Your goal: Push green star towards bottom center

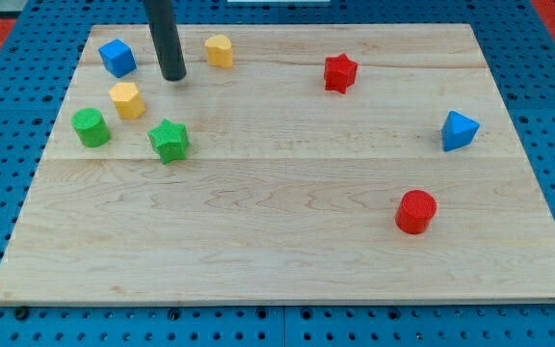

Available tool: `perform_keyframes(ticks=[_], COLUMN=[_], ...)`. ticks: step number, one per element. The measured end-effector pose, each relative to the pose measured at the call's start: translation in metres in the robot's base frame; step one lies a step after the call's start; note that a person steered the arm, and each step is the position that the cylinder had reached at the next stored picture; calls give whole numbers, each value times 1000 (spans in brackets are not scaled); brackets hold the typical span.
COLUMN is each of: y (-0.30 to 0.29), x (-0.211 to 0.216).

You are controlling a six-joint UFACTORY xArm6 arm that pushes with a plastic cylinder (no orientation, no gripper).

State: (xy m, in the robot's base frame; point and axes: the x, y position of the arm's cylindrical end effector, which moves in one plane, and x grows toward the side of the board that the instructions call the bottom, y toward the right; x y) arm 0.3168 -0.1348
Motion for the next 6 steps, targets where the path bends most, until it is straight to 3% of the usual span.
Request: perform_keyframes(ticks=[1,2,3,4,6], y=[-1,-45,-85,-89,-13], x=[15,55,53,47,85])
